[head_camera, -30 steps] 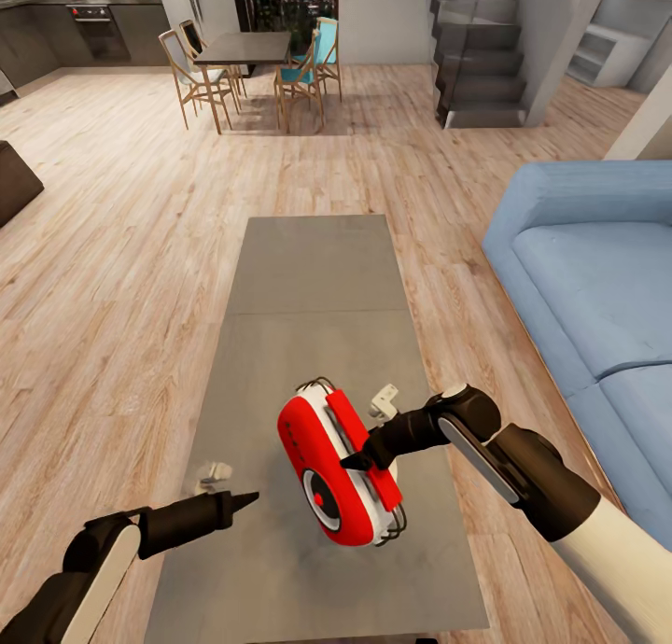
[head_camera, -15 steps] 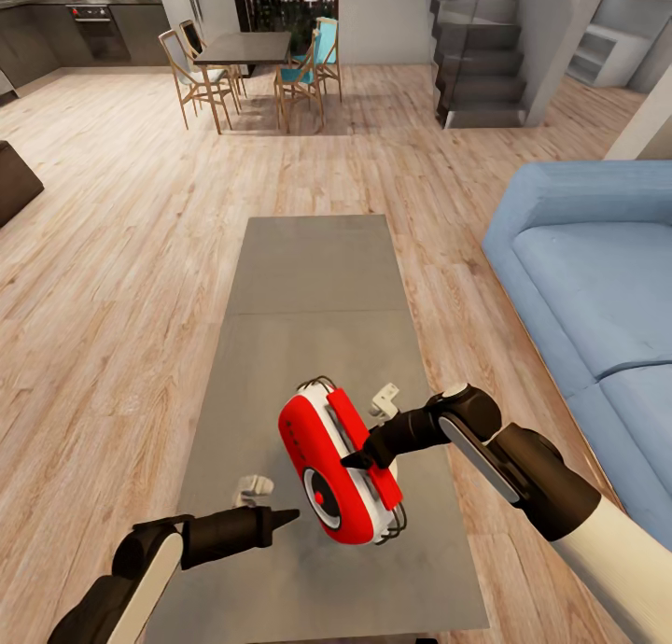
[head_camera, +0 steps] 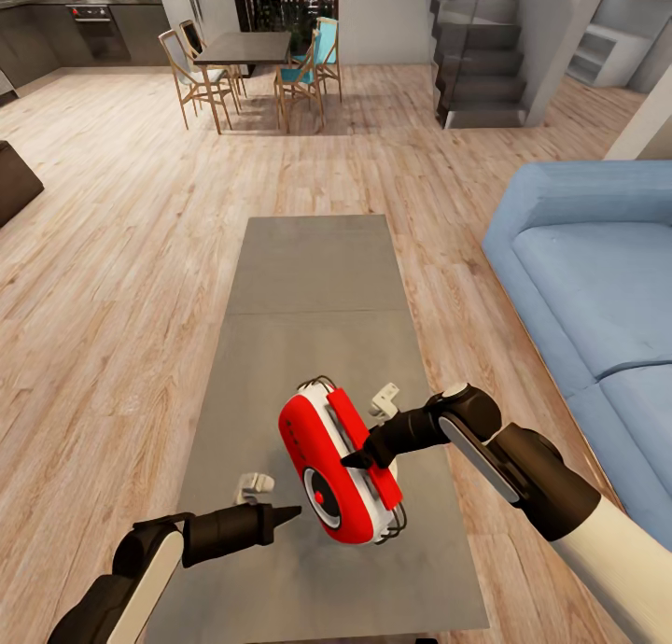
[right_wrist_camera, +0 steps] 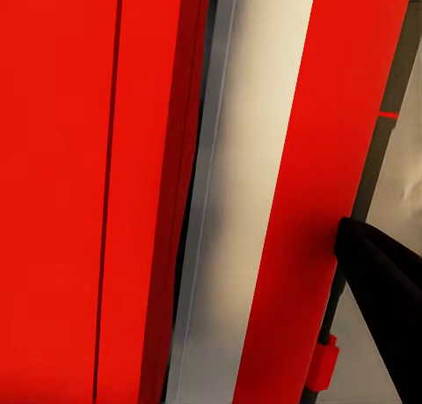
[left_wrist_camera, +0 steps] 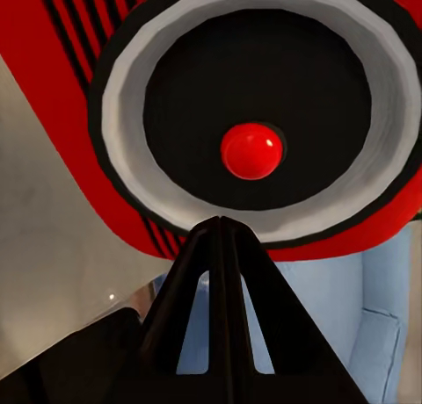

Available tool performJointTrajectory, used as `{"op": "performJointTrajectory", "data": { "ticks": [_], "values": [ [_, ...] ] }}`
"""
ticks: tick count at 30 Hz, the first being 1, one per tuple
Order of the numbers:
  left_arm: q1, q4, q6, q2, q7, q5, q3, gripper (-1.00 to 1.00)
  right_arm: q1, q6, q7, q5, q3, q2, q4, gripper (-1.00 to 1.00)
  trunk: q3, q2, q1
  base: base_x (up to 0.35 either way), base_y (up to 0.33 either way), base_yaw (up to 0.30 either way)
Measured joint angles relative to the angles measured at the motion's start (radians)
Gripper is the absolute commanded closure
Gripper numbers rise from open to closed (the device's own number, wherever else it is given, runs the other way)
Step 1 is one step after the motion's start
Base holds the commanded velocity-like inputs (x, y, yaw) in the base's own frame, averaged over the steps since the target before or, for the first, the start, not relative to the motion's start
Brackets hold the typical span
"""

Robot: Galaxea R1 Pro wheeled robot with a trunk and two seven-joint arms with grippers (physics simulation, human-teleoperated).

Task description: Turn on the radio receiver that's on the table in the living room.

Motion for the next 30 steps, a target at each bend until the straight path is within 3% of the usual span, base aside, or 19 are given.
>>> {"op": "performJointTrajectory", "data": {
  "ticks": [11, 16, 20, 24, 30],
  "values": [
    [-0.001, 0.006, -0.004, -0.011, 0.002, -0.008, 0.000, 1.00, 0.000, 0.000, 0.001, 0.003, 0.001, -0.001, 0.000, 1.00, 0.000, 0.000, 0.000, 0.000, 0.000, 0.000],
    [-0.032, 0.023, -0.006, -0.018, 0.003, -0.008, 0.000, 1.00, 0.000, 0.000, 0.001, 0.004, 0.002, -0.001, 0.000, 1.00, 0.000, 0.000, 0.000, 0.000, 0.000, 0.000],
    [-0.049, 0.036, -0.007, -0.064, 0.004, -0.027, 0.000, 1.00, 0.000, 0.000, 0.001, 0.003, 0.004, -0.001, -0.001, 1.00, 0.000, 0.000, 0.000, 0.000, 0.000, 0.000],
    [-0.062, 0.058, -0.020, -0.081, 0.004, -0.039, 0.000, 1.00, 0.000, 0.000, 0.001, 0.002, 0.005, -0.001, -0.002, 1.00, 0.000, 0.000, 0.000, 0.000, 0.000, 0.000],
    [-0.077, 0.138, -0.073, -0.113, 0.003, -0.051, 0.000, 1.00, 0.000, -0.009, -0.002, 0.041, 0.005, -0.002, -0.001, 1.00, 0.000, 0.000, 0.000, 0.000, 0.000, 0.000]
  ]
}}
